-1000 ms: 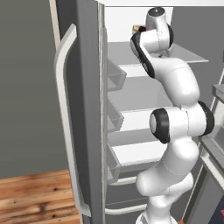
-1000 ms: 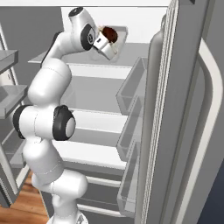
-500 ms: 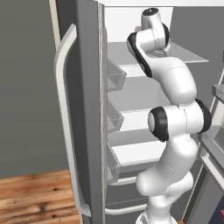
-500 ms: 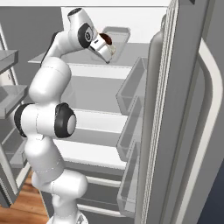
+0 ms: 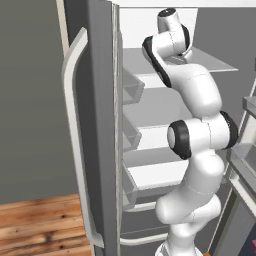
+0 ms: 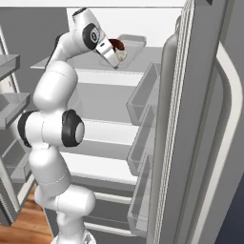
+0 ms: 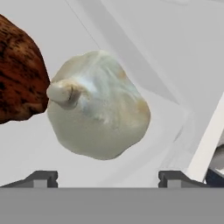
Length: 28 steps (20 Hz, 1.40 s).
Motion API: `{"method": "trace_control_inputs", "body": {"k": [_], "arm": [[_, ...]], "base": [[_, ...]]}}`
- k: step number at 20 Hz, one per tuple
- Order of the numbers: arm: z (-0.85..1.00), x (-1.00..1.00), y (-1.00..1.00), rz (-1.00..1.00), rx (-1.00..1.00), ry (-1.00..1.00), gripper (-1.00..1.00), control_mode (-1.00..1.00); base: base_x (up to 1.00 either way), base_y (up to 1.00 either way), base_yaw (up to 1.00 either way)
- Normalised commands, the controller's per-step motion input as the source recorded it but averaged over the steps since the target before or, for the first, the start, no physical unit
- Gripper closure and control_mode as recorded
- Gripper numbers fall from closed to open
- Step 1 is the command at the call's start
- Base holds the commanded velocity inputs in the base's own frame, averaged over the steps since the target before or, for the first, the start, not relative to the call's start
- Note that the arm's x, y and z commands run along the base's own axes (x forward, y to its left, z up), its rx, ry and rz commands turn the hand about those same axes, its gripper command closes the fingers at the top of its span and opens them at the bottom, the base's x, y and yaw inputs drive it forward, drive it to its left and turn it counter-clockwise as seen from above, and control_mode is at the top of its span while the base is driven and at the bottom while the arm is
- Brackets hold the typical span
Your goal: Place the tupperware containing the steak and garlic meal in the microwave. Close the microwave door and press the start button to reheat the meal.
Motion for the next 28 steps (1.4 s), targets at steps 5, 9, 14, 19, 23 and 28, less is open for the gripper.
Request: {"method": "trace_control_inputs", "body": {"k": [5,9,14,19,23,28], "arm": [[0.0,0.0,0.0,0.0,0.0,0.0,1.0,-1.0],[-0.06,-0.1,0.0,-0.01,0.0,-0.01,1.0,-1.0],[-0.09,-0.54,0.0,-0.06,0.0,-0.03,1.0,-1.0],[-0.16,-0.74,0.0,-0.01,0.0,-0.16,1.0,-1.0],[-0.07,-0.74,0.02,0.0,0.0,-0.29,1.0,-1.0],[0.0,-0.75,0.0,0.01,0.0,-0.29,1.0,-1.0]], "base": [[0.0,0.0,0.0],[0.0,0.0,0.0],[0.0,0.0,0.0],[0.0,0.0,0.0],[0.0,0.0,0.0],[0.0,0.0,0.0]]}}
